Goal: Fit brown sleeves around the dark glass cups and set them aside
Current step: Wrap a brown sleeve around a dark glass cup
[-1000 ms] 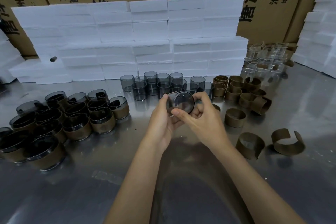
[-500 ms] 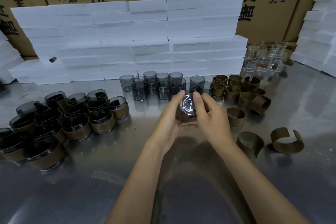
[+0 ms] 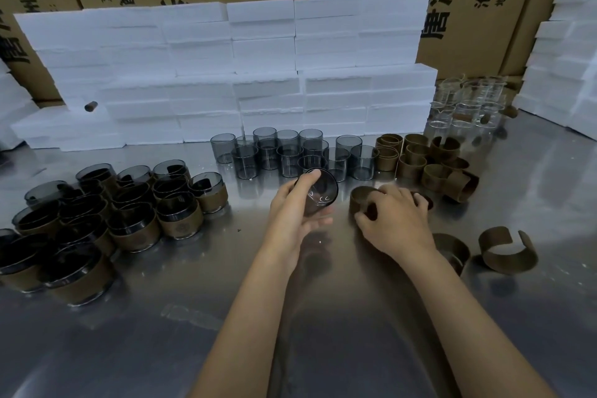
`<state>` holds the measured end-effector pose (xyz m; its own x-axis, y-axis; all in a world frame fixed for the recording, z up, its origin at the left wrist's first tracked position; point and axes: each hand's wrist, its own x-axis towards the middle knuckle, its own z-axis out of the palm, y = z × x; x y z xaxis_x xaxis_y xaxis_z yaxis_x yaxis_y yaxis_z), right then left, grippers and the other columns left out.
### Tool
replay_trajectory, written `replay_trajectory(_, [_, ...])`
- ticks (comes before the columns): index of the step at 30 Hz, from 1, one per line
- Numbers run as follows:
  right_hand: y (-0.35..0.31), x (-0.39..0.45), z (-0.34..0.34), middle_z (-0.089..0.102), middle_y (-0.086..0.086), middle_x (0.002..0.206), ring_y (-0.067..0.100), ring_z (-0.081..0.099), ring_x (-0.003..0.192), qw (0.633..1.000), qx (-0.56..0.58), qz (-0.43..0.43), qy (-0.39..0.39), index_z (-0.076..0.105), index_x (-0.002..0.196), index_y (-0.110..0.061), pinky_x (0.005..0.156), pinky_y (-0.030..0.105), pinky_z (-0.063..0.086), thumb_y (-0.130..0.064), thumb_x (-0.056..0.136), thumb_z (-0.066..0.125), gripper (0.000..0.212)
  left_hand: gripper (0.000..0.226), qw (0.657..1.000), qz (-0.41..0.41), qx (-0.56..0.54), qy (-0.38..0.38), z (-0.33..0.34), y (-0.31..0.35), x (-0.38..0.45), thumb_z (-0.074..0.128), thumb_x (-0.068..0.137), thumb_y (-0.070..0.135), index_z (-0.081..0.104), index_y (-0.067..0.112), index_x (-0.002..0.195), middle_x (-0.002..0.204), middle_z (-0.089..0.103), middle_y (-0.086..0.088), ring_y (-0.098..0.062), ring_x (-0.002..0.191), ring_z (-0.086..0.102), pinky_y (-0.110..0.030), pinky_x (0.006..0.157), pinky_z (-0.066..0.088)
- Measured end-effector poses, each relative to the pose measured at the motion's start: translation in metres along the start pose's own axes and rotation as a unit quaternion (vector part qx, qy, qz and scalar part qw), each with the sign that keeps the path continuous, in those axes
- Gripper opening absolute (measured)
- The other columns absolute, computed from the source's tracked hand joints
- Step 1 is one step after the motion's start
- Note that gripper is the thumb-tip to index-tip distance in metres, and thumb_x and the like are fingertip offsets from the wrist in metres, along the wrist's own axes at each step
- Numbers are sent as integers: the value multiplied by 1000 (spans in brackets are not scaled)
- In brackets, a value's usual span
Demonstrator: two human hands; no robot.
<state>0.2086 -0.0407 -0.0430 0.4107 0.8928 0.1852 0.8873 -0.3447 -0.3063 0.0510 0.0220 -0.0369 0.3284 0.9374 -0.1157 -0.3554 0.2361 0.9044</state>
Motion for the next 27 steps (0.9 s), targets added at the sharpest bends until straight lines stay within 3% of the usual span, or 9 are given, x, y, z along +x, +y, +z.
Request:
replay_trajectory(3, [-4, 2, 1, 55, 3, 122, 25, 49, 123, 999, 47, -18, 11, 69, 92, -21, 112, 41, 28, -35, 94, 63, 16, 42, 1000, -5, -2, 0, 0, 1, 1, 78, 87, 36, 65, 12, 118, 86, 76, -8, -30, 83, 77, -31, 60, 58])
replay_trajectory(5, [-10, 3, 2, 52, 2, 113, 26, 54, 111, 992, 120, -21, 5, 56, 74, -22, 98, 34, 38, -29, 93, 65, 23, 49, 1000, -8, 1, 3, -1, 2, 1, 77, 87, 36, 64, 8, 124, 93, 77, -12, -30, 85, 78, -32, 61, 58])
replay_trajectory(9, [-20, 2, -1, 52, -3, 112, 12, 52, 97, 958, 270, -23, 98, 54, 73, -15, 74, 15, 33, -24, 93, 71, 28, 52, 1000, 3, -13, 19, -2, 4, 0, 77, 88, 30, 61, 2, 129, 116, 71, -24, -31, 92, 74, -35, 70, 61])
replay_trajectory(12, [-31, -3, -7, 56, -3, 118, -5, 52, 96, 917, 362, -41, 161, 59, 73, -6, 78, -3, 30, -20, 90, 75, 27, 49, 1000, 14, -16, 10, -3, 4, 0, 76, 89, 21, 62, -4, 128, 125, 65, -27, -33, 108, 69, -41, 82, 62])
replay_trajectory(15, [-41, -10, -7, 57, -2, 125, -1, 53, 113, 904, 384, -78, 171, 57, 69, -13, 92, 3, 33, -17, 89, 75, 27, 50, 999, 9, -16, -27, -1, 4, -3, 73, 92, 19, 58, -6, 132, 114, 66, -25, -33, 109, 69, -49, 92, 60])
replay_trajectory(17, [-44, -12, -5, 57, -3, 130, -1, 50, 120, 906, 381, -85, 166, 59, 71, -16, 97, 11, 36, -18, 91, 74, 25, 53, 999, 6, -23, -49, 1, 5, -5, 72, 94, 21, 53, -1, 138, 119, 67, -26, -35, 113, 69, -50, 93, 59])
replay_trajectory(21, [-46, -14, -1, 60, -6, 126, -21, 47, 111, 904, 380, -116, 156, 67, 76, -12, 87, -1, 33, -20, 92, 71, 19, 60, 998, 5, -14, -68, 5, 4, -6, 78, 90, 30, 54, 8, 140, 115, 71, -14, -19, 96, 72, -36, 82, 60])
replay_trajectory(24, [-49, -16, 0, 61, -12, 118, -8, 57, 106, 909, 361, -121, 167, 64, 77, -18, 81, 8, 41, -29, 90, 67, 18, 75, 997, 5, -16, -73, 5, 4, -6, 87, 74, 34, 55, 12, 138, 126, 71, -13, -18, 101, 74, -32, 81, 61])
replay_trajectory(27, [-51, -19, -2, 56, -16, 99, 0, 57, 86, 922, 324, -94, 189, 50, 89, -31, 63, 20, 40, -51, 83, 60, 23, 82, 997, 12, -21, -75, 5, 4, -6, 91, 68, 37, 55, 12, 138, 118, 75, -9, -17, 97, 75, -33, 80, 61])
